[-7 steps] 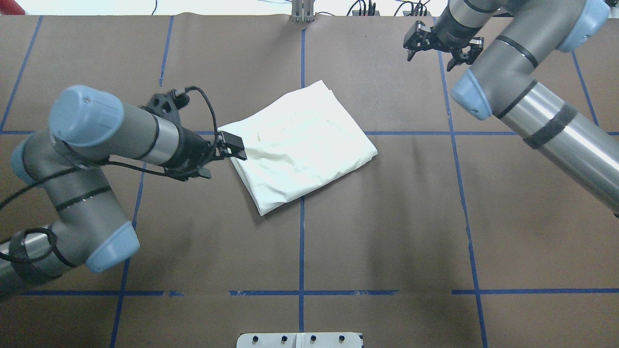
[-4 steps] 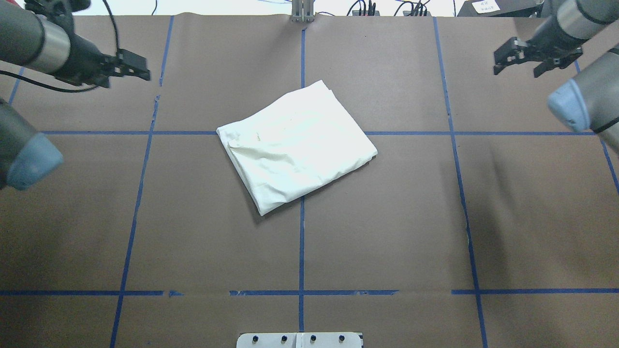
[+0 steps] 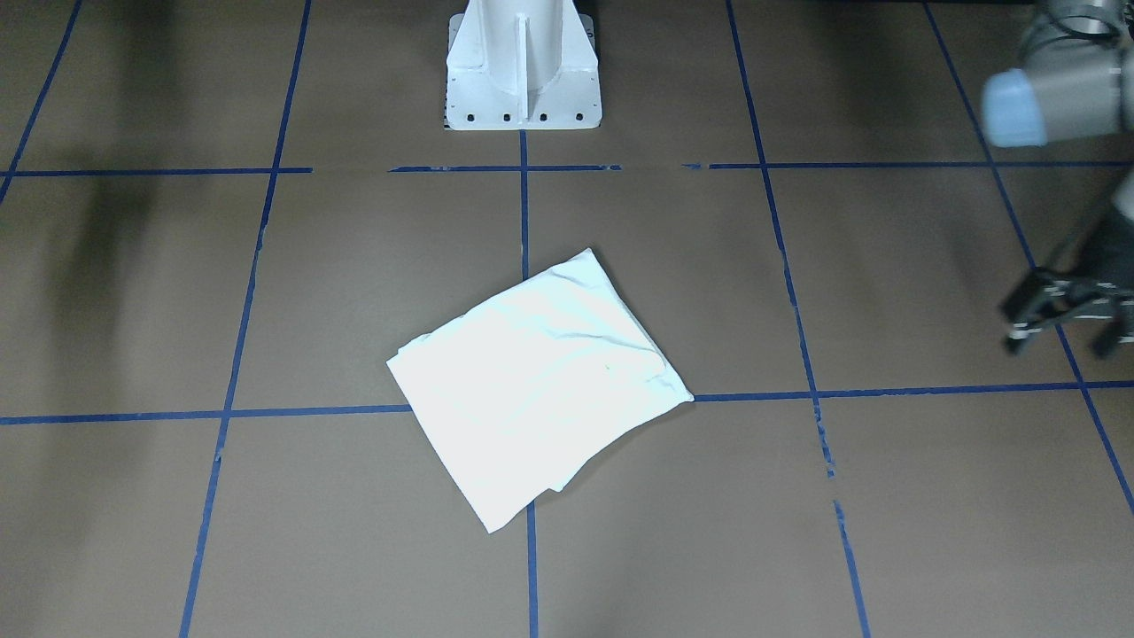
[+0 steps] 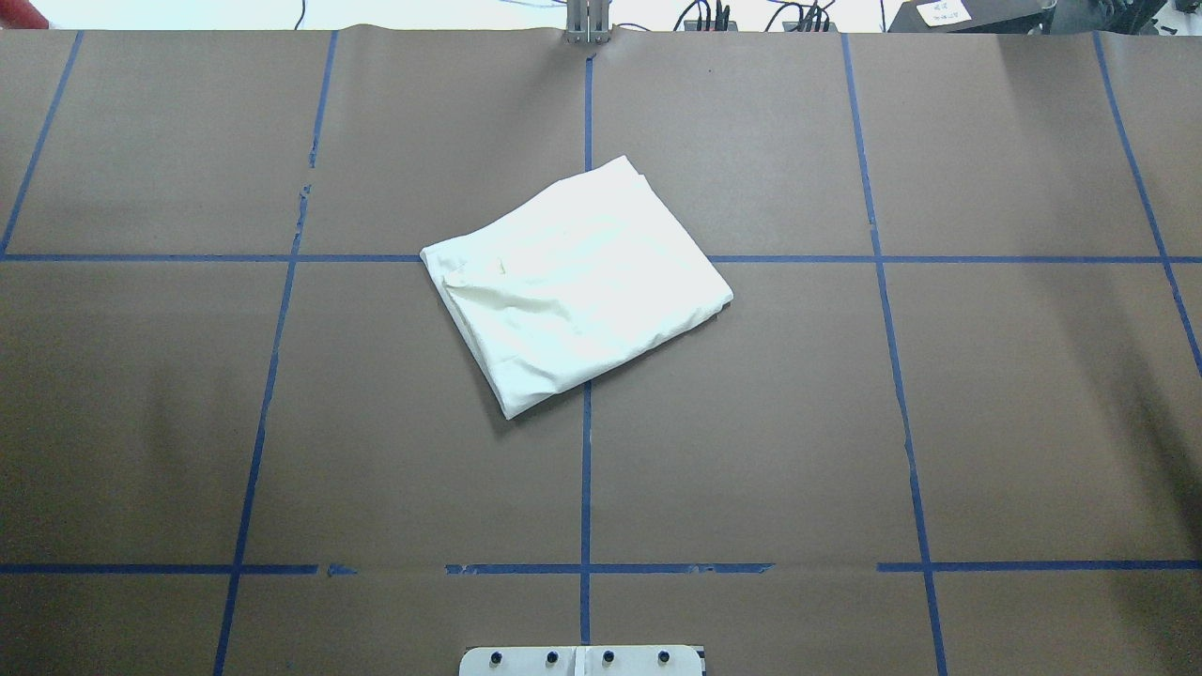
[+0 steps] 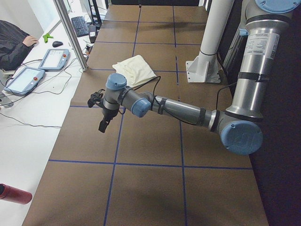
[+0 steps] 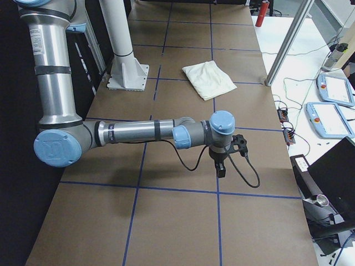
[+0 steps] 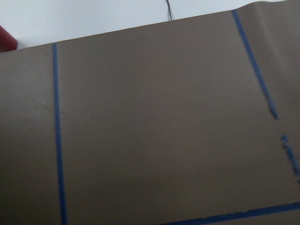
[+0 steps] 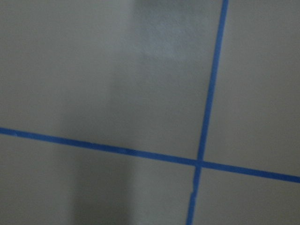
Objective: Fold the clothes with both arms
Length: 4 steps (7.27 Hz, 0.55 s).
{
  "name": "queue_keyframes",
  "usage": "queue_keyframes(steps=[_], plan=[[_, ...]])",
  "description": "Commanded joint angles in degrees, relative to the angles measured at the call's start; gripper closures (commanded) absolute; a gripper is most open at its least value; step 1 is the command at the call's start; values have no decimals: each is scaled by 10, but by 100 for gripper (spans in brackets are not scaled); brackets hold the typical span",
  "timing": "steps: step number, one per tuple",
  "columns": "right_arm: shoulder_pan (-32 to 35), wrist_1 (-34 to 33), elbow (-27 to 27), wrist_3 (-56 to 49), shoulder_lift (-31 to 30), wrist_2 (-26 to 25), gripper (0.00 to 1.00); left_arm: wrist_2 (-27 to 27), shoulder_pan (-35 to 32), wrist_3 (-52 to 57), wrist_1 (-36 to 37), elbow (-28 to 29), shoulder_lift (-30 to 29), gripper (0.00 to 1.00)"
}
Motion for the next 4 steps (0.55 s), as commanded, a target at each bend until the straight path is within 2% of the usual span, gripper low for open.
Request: queue_keyframes(steps=[1, 2, 3, 4], plan=[[60, -45, 22, -79, -53, 14, 0, -24, -57, 113, -9, 32, 55, 0], [59, -41, 35, -71, -58, 16, 0, -26, -57, 105, -34, 57, 52, 0], [57, -42, 27, -71, -56, 9, 0, -25, -58, 104, -65, 58, 61, 0], [57, -43, 34, -70, -54, 13, 0, -31, -57, 104, -69, 76, 73, 0]])
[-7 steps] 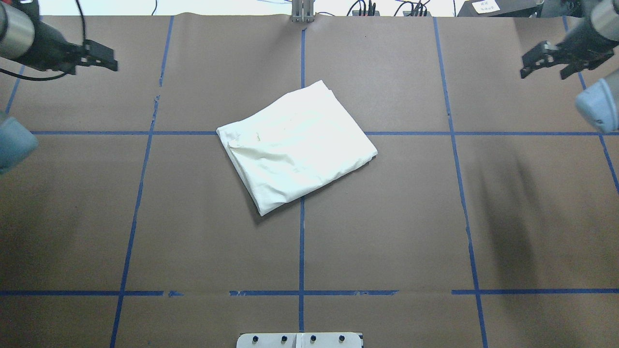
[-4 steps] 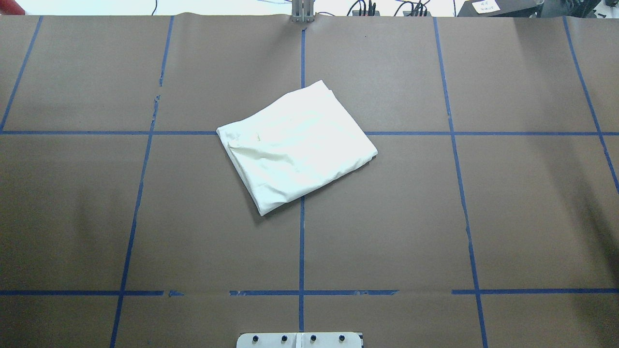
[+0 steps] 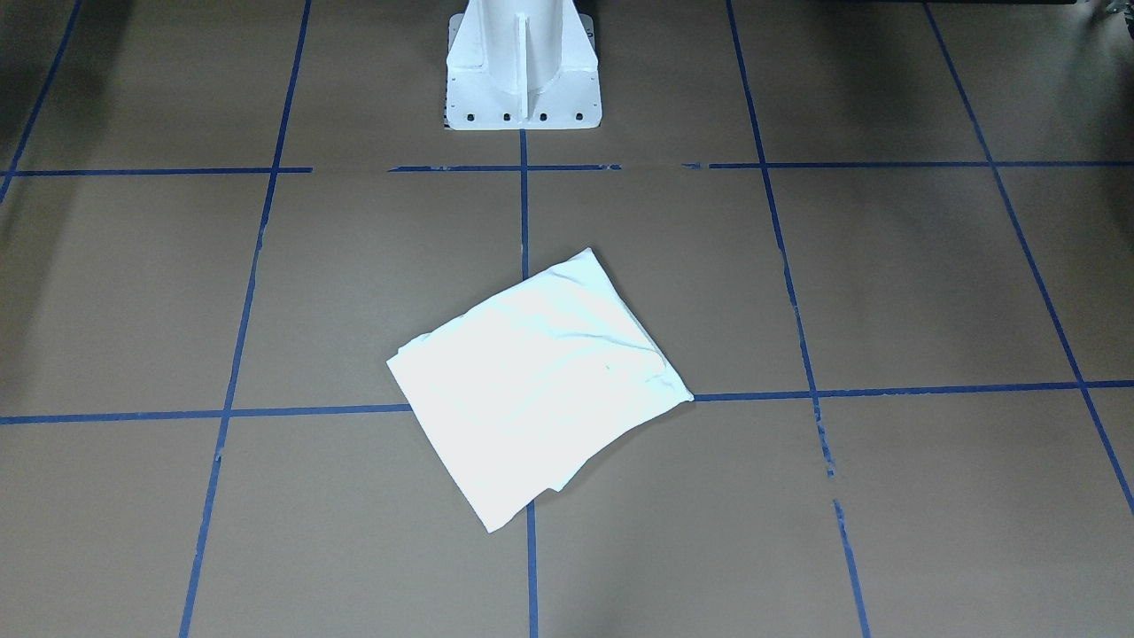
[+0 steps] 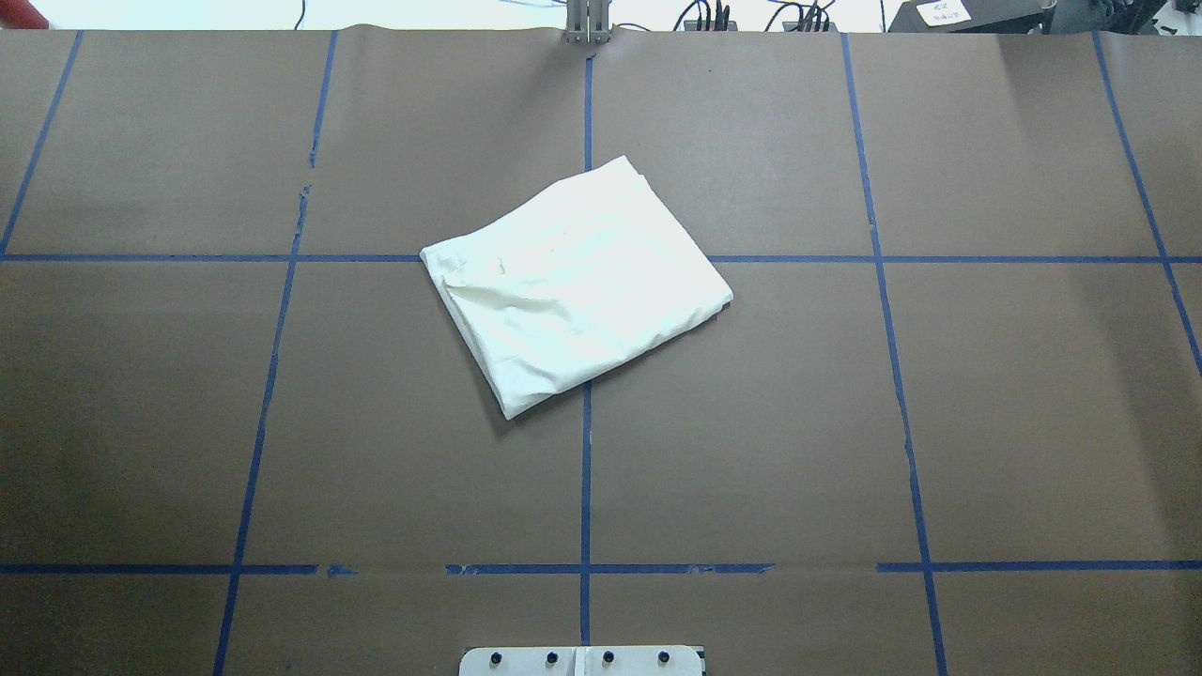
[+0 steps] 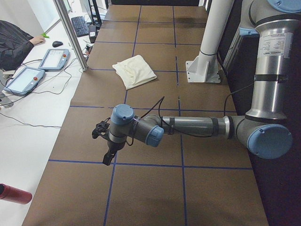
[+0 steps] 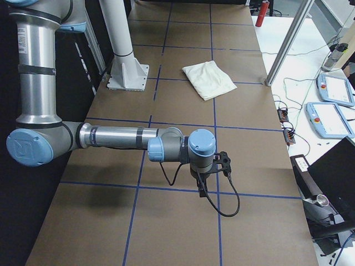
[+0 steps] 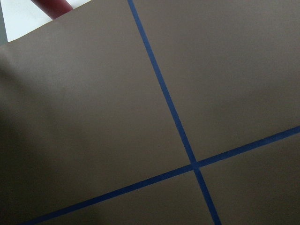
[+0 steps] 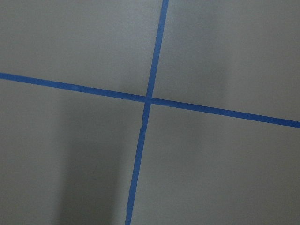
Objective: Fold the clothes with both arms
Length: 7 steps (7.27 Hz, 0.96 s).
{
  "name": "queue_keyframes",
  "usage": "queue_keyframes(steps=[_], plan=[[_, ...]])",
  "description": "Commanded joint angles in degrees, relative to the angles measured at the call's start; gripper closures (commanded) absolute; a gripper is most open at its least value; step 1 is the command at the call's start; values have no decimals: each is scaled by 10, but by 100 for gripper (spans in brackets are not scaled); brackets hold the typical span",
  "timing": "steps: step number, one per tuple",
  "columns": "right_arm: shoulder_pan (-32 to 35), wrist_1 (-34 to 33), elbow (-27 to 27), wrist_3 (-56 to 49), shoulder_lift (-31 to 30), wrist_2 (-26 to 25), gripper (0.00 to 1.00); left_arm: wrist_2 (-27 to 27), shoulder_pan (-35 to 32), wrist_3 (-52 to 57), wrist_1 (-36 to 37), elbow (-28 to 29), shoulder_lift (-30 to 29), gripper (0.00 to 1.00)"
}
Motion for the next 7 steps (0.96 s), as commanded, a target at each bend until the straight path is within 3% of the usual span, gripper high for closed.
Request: queue_keyframes(steps=[1, 4, 7], plan=[[0, -7, 4, 1, -2, 4, 0, -4, -1, -13, 11, 14, 13, 0], [1, -8, 0, 5, -4, 10, 0, -10, -1, -9, 219, -98, 16, 0], [0, -4, -1, 14, -4, 10, 0, -51, -1, -6, 222, -98, 25, 0]])
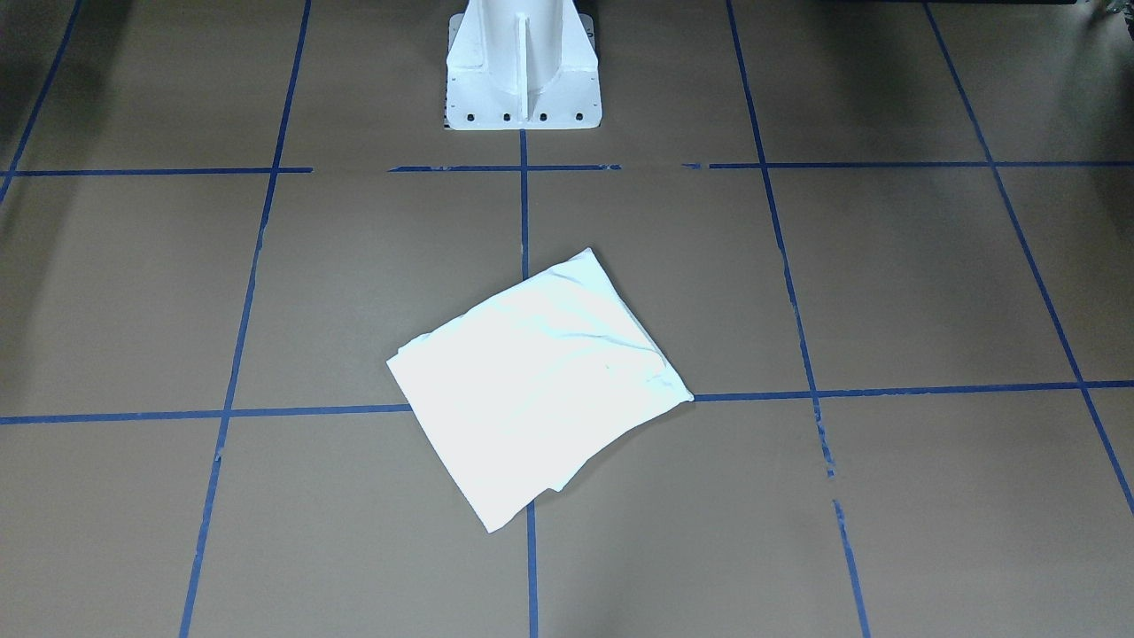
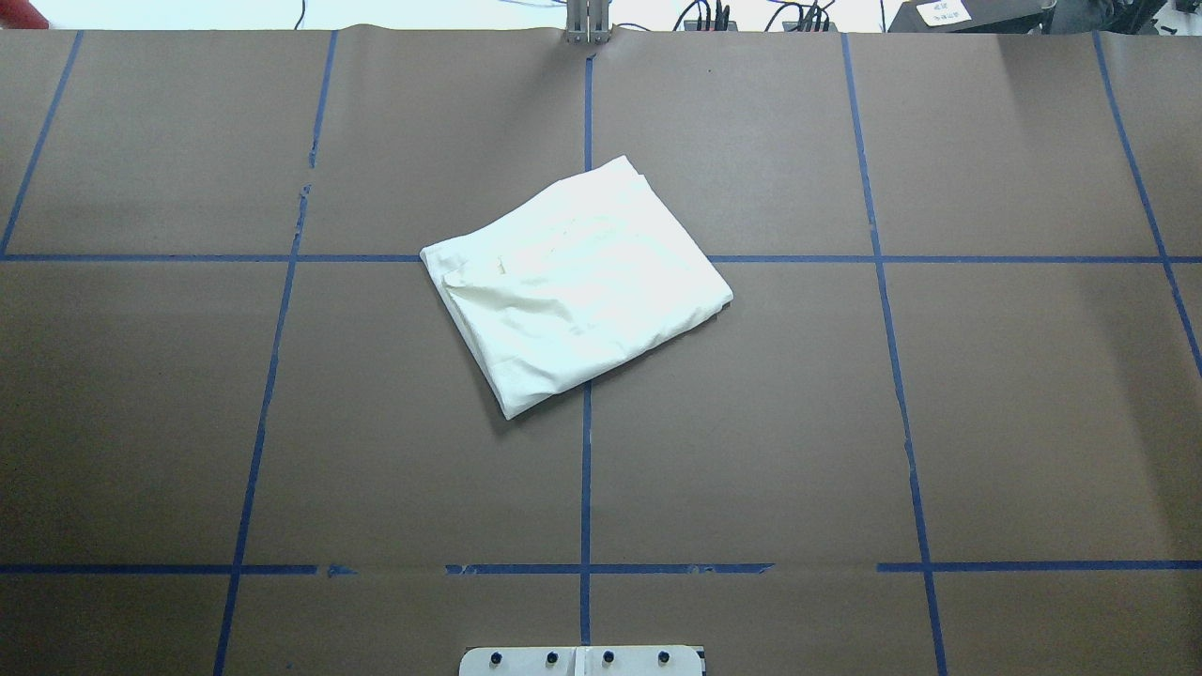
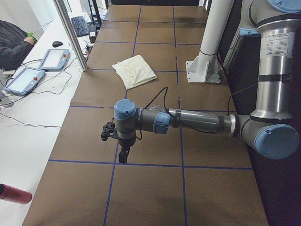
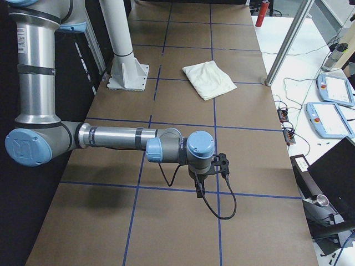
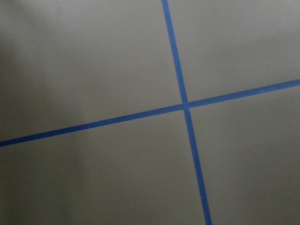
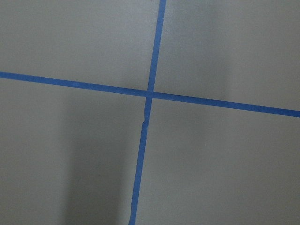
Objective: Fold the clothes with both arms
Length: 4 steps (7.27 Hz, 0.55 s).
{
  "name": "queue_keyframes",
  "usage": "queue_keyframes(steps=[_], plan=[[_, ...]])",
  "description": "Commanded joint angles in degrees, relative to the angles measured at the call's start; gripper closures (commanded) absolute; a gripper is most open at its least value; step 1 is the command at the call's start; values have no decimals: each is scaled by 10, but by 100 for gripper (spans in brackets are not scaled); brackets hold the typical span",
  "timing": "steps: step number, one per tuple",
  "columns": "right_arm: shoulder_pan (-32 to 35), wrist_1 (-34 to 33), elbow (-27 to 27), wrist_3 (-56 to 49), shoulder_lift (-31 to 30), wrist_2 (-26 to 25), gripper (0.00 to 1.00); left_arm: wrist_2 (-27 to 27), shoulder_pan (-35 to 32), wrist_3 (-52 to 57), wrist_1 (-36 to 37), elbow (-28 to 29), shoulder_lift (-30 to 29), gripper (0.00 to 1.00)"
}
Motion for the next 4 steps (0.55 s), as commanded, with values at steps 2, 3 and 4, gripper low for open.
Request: queue_keyframes(steps=[2, 3, 4], plan=[[0, 3, 0, 16, 1, 1, 0, -9, 0, 1, 1, -5, 4, 0], [1, 3, 1, 25, 1, 3, 0, -9, 0, 0, 1, -5, 4, 0], [0, 3, 1, 26, 1, 25, 0, -9, 0, 0, 0, -6, 4, 0]])
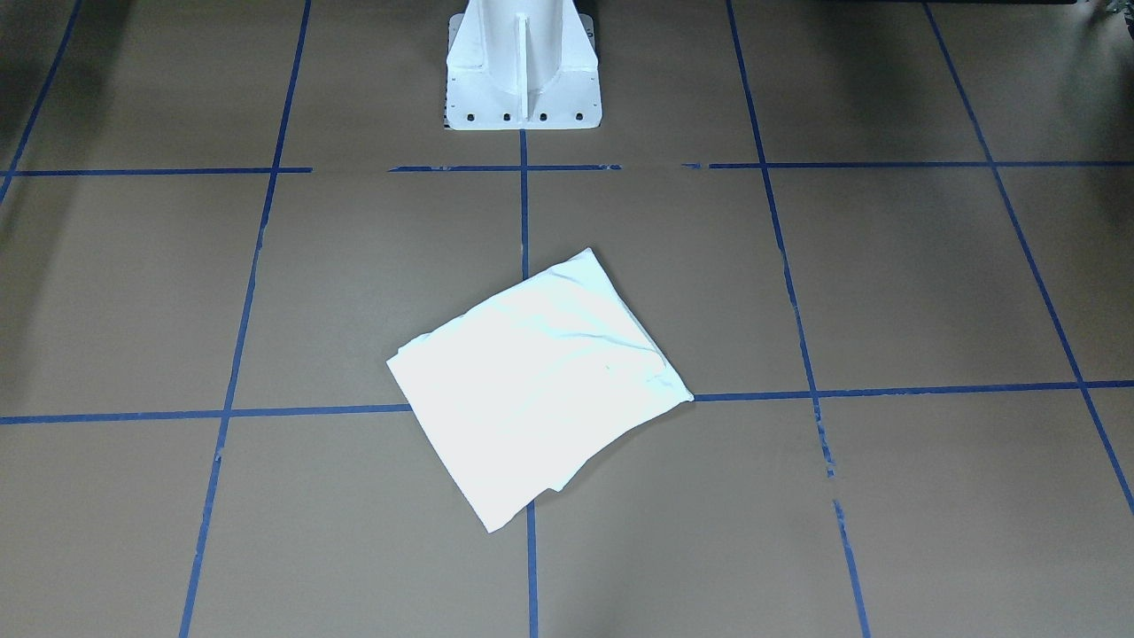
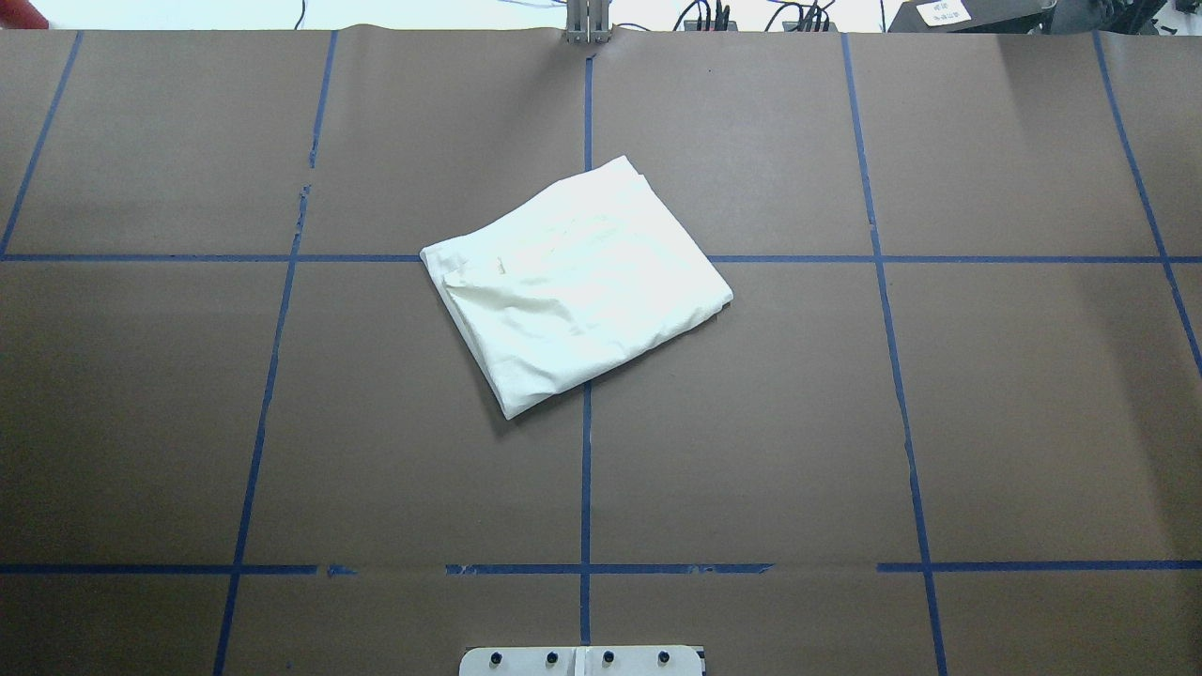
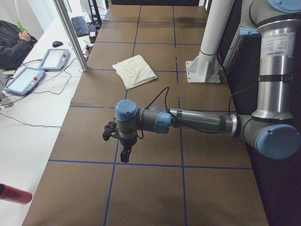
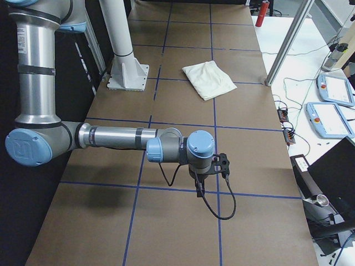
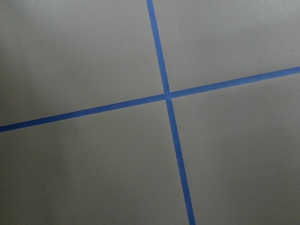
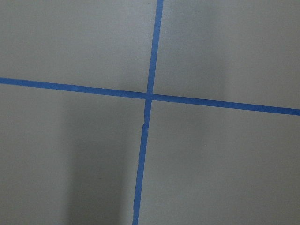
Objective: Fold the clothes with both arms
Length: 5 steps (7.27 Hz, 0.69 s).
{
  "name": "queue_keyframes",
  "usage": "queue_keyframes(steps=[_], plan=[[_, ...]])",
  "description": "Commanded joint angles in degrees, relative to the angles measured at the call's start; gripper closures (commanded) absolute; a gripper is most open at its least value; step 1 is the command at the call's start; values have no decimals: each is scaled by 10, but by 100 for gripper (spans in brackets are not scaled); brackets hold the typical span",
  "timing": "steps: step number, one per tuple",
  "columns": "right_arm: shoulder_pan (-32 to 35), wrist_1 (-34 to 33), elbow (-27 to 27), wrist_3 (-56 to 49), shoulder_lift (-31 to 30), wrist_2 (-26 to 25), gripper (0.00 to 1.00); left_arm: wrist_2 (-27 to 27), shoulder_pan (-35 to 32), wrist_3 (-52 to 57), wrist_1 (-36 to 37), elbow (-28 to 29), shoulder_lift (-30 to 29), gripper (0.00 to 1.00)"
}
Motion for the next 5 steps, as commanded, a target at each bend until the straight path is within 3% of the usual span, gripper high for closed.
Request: queue_keyframes(steps=[1, 5], plan=[[0, 0, 0, 5, 0, 43, 0, 0, 0, 0, -1, -1, 0, 0], [0, 2, 0, 5, 1, 39, 0, 0, 0, -1, -1, 1, 0, 0]])
